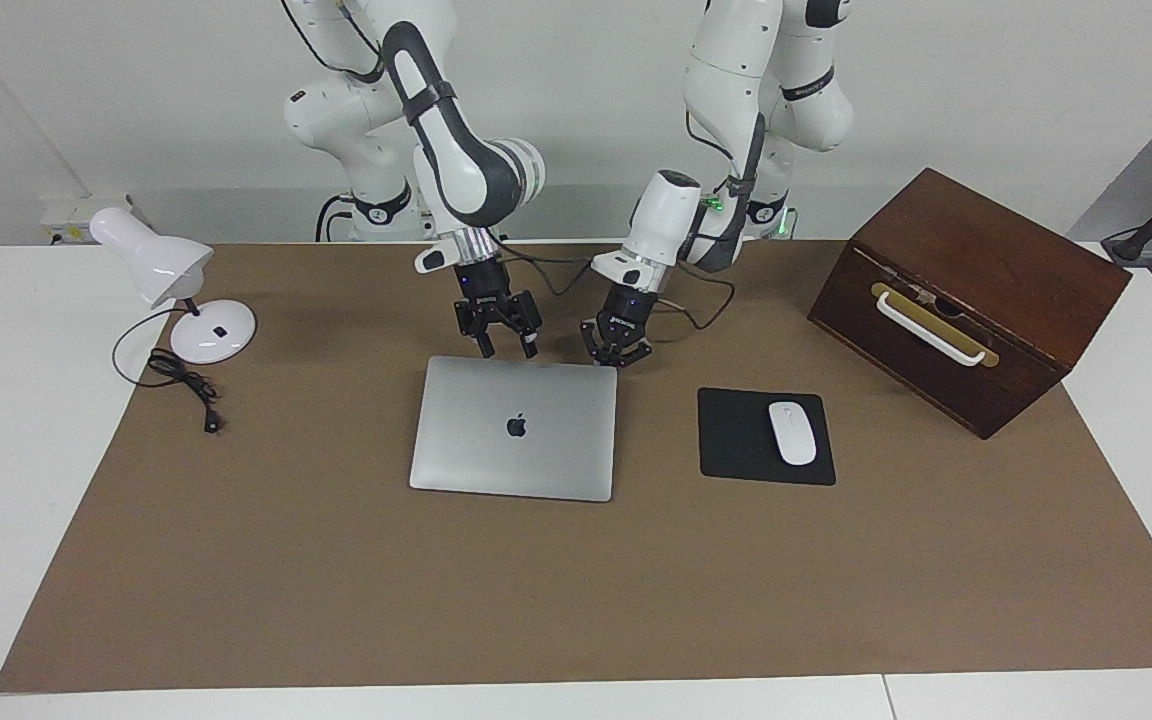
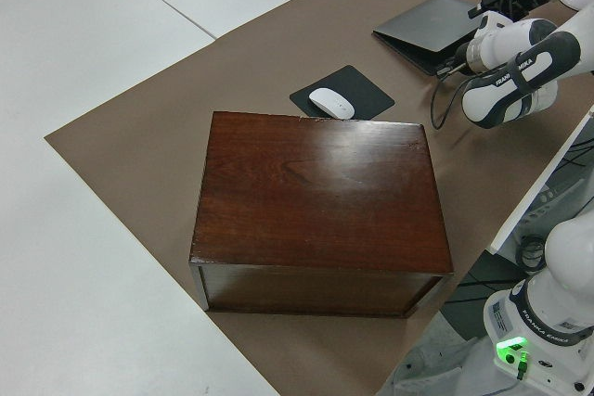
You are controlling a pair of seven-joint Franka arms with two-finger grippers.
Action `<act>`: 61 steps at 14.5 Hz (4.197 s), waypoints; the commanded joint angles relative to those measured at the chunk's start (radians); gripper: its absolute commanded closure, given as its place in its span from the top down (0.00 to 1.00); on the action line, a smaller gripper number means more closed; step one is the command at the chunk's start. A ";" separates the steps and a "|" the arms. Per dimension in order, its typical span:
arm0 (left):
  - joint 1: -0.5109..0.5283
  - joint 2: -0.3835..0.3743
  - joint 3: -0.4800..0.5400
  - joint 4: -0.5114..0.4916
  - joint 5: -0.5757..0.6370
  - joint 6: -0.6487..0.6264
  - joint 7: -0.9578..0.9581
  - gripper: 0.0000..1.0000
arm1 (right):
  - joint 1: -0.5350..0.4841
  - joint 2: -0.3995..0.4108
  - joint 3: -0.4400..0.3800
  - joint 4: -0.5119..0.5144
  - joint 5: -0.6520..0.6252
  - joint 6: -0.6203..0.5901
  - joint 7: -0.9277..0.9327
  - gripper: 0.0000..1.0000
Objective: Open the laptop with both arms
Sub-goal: 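Lift the laptop lid upward with the right gripper while the left gripper holds, then push the laptop lid farther open with the right gripper, away from the robot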
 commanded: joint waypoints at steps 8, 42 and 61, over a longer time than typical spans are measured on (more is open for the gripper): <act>0.020 0.068 0.000 0.057 -0.020 0.018 0.017 0.00 | -0.045 0.075 0.000 0.154 -0.025 0.058 -0.062 1.00; 0.020 0.083 0.000 0.057 -0.020 0.018 0.023 0.00 | -0.430 0.192 0.350 0.335 -0.099 0.101 -0.307 1.00; 0.020 0.085 0.000 0.057 -0.020 0.018 0.023 0.00 | -0.475 0.276 0.437 0.561 -0.133 0.098 -0.309 1.00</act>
